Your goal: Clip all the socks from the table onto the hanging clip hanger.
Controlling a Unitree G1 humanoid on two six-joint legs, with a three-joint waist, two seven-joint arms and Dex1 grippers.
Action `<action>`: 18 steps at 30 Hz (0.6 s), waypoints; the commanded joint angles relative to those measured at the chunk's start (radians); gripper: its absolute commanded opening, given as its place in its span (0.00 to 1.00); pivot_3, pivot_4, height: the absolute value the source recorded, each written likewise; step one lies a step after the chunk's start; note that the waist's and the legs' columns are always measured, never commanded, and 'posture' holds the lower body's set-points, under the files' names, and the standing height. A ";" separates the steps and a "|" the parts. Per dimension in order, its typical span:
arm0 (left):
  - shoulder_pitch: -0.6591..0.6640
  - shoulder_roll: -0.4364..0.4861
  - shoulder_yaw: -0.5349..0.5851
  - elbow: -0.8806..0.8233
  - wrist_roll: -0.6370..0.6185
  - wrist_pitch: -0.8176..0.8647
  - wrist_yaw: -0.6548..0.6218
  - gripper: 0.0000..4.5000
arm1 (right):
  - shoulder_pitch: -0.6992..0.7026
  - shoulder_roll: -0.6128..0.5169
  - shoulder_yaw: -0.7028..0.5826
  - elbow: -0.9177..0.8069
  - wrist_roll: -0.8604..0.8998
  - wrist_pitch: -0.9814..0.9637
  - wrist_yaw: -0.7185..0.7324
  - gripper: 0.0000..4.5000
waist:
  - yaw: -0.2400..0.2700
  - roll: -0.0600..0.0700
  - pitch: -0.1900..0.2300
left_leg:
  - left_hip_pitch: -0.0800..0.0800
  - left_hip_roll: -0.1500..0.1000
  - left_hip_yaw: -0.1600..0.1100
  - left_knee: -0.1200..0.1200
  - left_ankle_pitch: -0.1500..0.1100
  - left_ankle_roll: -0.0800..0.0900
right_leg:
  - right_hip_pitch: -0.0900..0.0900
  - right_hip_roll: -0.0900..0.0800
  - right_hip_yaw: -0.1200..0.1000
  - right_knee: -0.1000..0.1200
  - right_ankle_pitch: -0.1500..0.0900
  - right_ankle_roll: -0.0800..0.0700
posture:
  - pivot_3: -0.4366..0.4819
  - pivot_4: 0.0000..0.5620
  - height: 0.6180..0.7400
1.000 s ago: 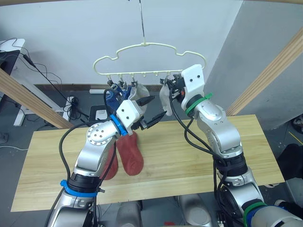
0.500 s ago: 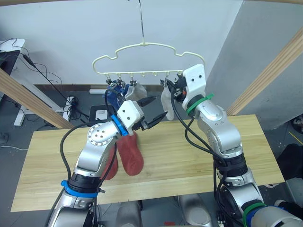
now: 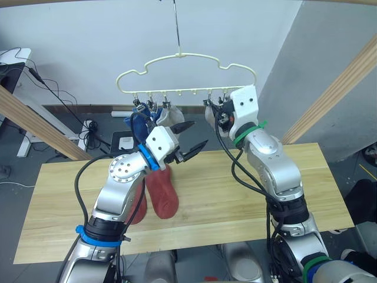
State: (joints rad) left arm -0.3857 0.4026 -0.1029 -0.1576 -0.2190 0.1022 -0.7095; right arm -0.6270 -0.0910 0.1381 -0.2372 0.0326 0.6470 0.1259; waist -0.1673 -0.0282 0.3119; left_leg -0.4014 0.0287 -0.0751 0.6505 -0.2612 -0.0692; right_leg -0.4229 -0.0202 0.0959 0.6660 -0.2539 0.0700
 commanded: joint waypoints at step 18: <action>0.002 -0.002 -0.003 -0.022 0.012 -0.019 -0.002 0.74 | -0.016 0.031 0.005 -0.057 0.000 -0.024 0.013 0.39 | 0.000 0.000 0.000 | 0.000 0.000 0.000 0.000 0.000 0.000 | 0.000 0.000 0.000 0.000 0.000 0.000 | 0.26 0.50 1.00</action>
State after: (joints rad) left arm -0.3857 0.3986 -0.1041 -0.1575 -0.2120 0.1019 -0.7100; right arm -0.6214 -0.0640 0.1406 -0.2603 0.0322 0.6503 0.1312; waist -0.1673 -0.0282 0.3119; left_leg -0.4014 0.0287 -0.0751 0.6505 -0.2612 -0.0692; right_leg -0.4229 -0.0202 0.0958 0.6660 -0.2539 0.0700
